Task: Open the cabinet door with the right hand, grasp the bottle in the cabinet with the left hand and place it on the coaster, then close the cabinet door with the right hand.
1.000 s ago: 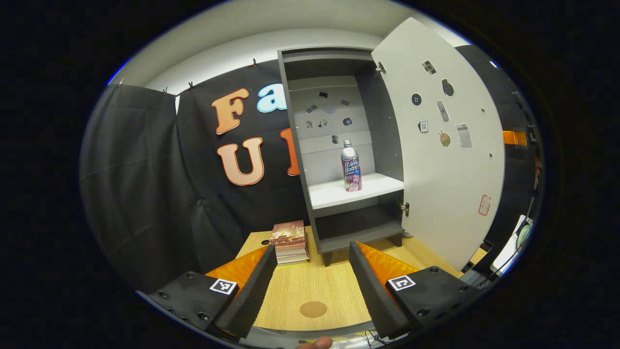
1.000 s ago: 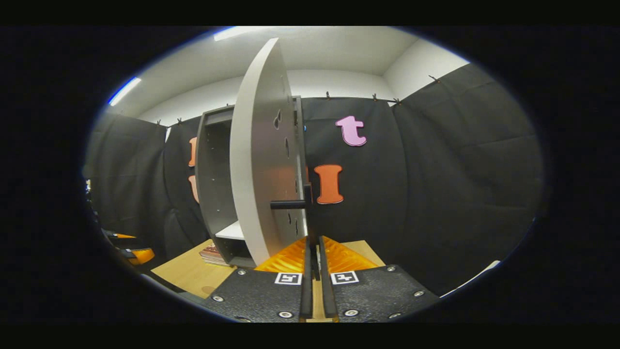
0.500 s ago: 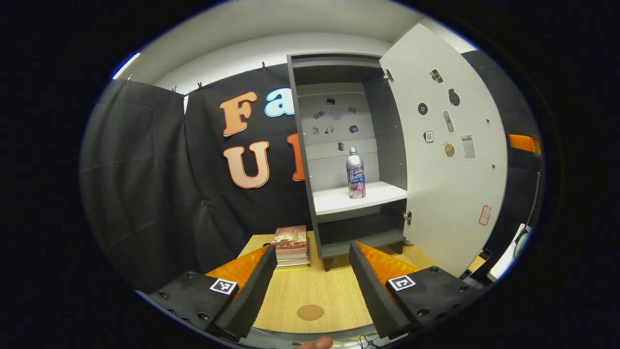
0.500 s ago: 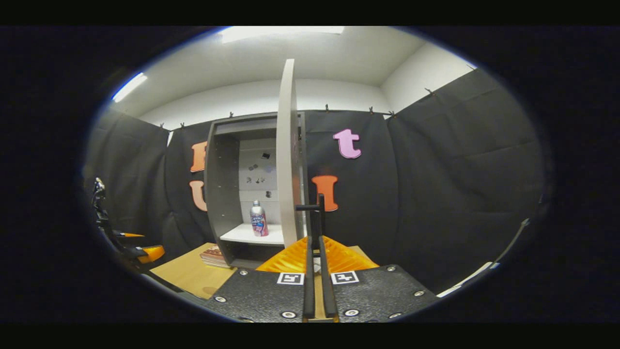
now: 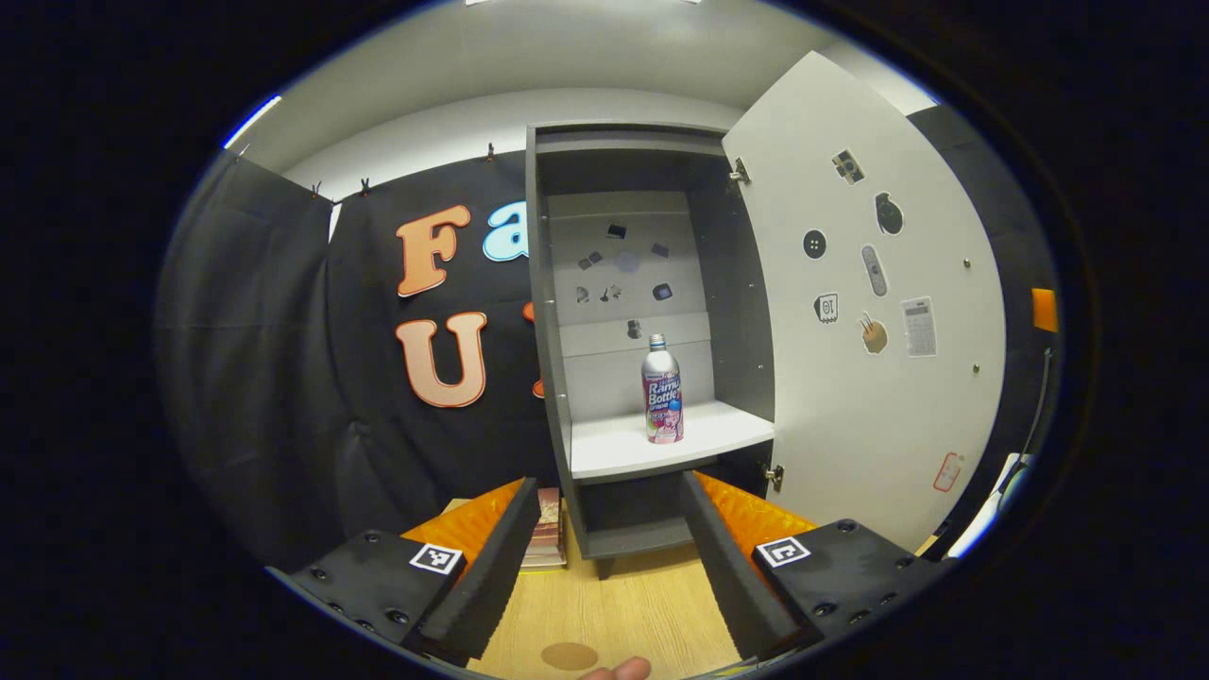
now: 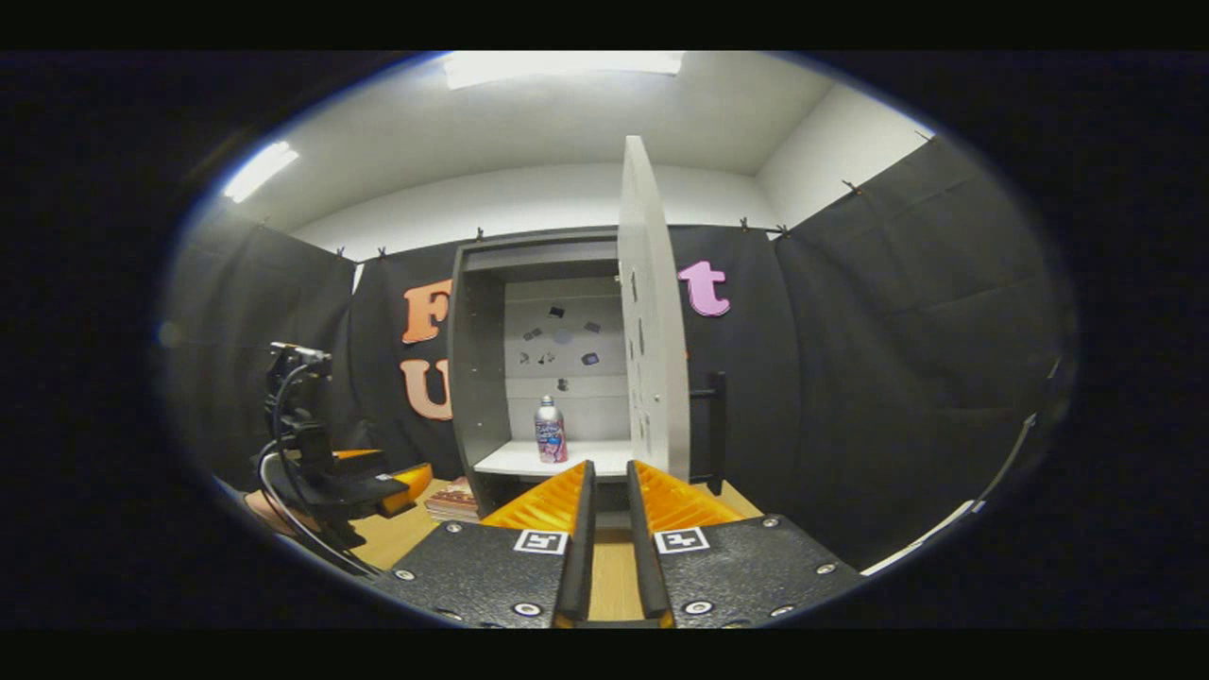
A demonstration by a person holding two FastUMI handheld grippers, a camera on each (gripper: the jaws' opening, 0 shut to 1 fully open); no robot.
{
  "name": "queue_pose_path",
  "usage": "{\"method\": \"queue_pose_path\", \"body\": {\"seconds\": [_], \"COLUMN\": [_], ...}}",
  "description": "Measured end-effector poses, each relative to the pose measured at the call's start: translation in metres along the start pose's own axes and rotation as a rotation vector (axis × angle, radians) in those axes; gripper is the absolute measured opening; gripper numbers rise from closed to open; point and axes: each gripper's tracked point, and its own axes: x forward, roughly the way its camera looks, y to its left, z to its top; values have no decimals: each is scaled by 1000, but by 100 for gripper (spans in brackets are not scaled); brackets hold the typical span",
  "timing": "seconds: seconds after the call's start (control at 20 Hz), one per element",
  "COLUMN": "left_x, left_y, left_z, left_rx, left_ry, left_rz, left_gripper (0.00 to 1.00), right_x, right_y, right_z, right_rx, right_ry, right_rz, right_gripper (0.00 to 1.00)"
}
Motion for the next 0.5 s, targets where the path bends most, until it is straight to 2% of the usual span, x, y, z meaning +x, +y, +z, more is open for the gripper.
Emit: {"method": "queue_pose_path", "body": {"seconds": [0.05, 0.1, 0.2, 0.25, 0.3, 0.45, 0.5], "left_x": [13, 27, 52, 67, 83, 129, 143], "left_y": [-3, -9, -14, -19, -24, -33, -37], "left_z": [-1, -1, -1, -2, -5, -6, -6], "left_rx": [-6, -11, -12, -15, -22, -28, -26], "left_ry": [-4, -10, -17, -15, -11, -15, -22], "left_rz": [-9, -24, -39, -48, -62, -86, -90], "left_gripper": [98, 98, 97, 97, 97, 98, 100], "right_x": [1, 3, 10, 13, 15, 19, 19], "right_y": [3, 5, 4, 7, 9, 11, 10], "right_z": [0, 0, 4, 2, -1, -9, -11], "right_rx": [2, -1, -12, -18, -25, -39, -41], "right_ry": [1, -7, -29, -28, -21, 11, 21], "right_rz": [2, 0, -14, -12, -19, -19, -25], "right_gripper": [20, 29, 29, 34, 32, 39, 44]}}
